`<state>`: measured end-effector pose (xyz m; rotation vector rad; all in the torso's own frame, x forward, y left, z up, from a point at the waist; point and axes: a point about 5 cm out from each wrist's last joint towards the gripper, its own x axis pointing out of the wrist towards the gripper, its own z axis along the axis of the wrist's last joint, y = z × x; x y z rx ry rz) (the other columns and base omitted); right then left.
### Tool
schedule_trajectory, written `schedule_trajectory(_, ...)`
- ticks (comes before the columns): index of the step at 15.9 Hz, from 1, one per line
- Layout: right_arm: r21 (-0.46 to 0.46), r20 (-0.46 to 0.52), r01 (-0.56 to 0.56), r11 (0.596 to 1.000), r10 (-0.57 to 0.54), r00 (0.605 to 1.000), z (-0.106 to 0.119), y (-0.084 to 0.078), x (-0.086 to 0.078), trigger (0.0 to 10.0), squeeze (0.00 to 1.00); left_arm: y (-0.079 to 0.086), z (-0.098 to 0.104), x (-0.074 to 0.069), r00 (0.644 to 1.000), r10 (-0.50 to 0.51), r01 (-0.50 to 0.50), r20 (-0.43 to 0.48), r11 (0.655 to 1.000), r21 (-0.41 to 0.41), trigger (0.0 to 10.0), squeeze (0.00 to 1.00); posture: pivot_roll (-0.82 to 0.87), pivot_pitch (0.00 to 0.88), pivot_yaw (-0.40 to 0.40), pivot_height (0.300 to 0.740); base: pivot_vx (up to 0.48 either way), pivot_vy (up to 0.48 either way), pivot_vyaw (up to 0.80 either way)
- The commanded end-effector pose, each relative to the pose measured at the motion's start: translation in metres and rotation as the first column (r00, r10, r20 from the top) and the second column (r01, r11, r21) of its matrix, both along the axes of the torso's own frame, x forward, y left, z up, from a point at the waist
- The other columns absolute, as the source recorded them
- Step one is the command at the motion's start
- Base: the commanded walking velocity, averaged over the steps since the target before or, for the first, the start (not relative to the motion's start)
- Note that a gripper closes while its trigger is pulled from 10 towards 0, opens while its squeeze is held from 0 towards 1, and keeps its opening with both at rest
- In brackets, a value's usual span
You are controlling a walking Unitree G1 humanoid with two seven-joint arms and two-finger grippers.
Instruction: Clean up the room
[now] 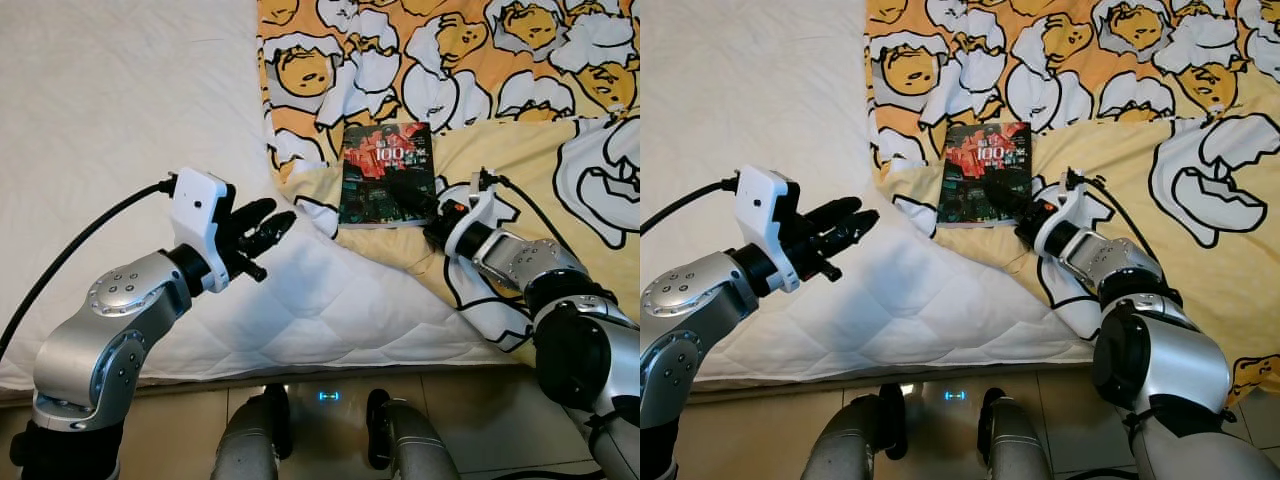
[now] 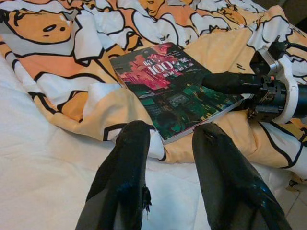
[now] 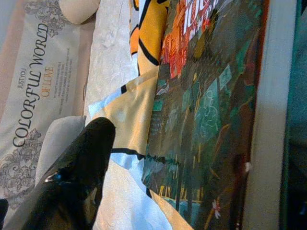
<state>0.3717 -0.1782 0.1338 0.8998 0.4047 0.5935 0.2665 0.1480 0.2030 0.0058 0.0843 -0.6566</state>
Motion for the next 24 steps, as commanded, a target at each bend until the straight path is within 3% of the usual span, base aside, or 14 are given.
schedule_trajectory(1, 0.022, -0.009, 0.011, 1.000, -0.011, 1.000, -0.004, -0.005, -0.004, 0.0, 0.00, 0.000, -0.003, -0.001, 1.000, 0.003, -0.003, -0.003, 1.000, 0.004, 10.0, 0.00, 0.04, 0.324, 0.030, 0.740, 0.000, 0.000, 0.00)
schedule_trajectory(9, 0.100, 0.117, -0.014, 0.995, 0.002, 0.993, 0.020, -0.023, -0.001, 0.0, 0.00, -0.003, -0.002, 0.004, 1.000, 0.018, -0.018, 0.006, 0.999, -0.044, 10.0, 0.00, 0.02, 0.308, 0.023, 0.740, 0.000, 0.000, 0.00)
schedule_trajectory(16, 0.073, 0.117, -0.027, 0.997, 0.019, 0.993, 0.017, -0.030, -0.005, 0.0, 0.00, -0.006, -0.006, 0.004, 1.000, 0.024, -0.024, -0.004, 0.998, -0.063, 10.0, 0.00, 0.01, 0.290, 0.025, 0.740, 0.000, 0.000, 0.00)
schedule_trajectory(19, 0.037, 0.054, 0.007, 0.999, -0.009, 0.999, 0.003, -0.021, -0.005, 0.0, 0.00, -0.006, -0.009, 0.006, 0.999, 0.031, -0.032, -0.016, 0.996, -0.078, 10.0, 0.00, 0.00, 0.289, 0.031, 0.740, 0.000, 0.000, 0.00)
schedule_trajectory(20, 0.039, 0.040, 0.016, 0.999, -0.017, 0.999, 0.000, -0.017, -0.005, 1.3, 0.00, -0.007, -0.009, 0.006, 0.999, 0.031, -0.033, -0.017, 0.996, -0.080, 10.0, 0.00, 0.00, 0.290, 0.030, 0.740, 0.000, 0.000, 0.00)
schedule_trajectory(21, 0.032, 0.037, 0.024, 0.999, -0.025, 0.999, -0.002, -0.014, -0.005, 10.0, 0.00, -0.008, -0.009, 0.006, 0.999, 0.032, -0.033, -0.017, 0.996, -0.081, 10.0, 0.00, 0.00, 0.288, 0.028, 0.740, 0.000, 0.000, 0.00)
schedule_trajectory(23, 0.050, 0.022, 0.052, 0.997, -0.054, 0.998, -0.003, -0.010, -0.003, 10.0, 0.00, -0.008, -0.009, 0.005, 0.999, 0.033, -0.034, -0.019, 0.996, -0.082, 10.0, 0.00, 0.00, 0.287, 0.025, 0.740, 0.000, 0.000, 0.00)
schedule_trajectory(24, 0.080, 0.018, 0.074, 0.994, -0.075, 0.997, -0.001, -0.011, -0.002, 10.0, 1.00, -0.007, -0.010, 0.004, 0.999, 0.035, -0.037, -0.020, 0.996, -0.080, 10.0, 0.00, 0.00, 0.288, 0.022, 0.740, 0.000, 0.000, 0.00)
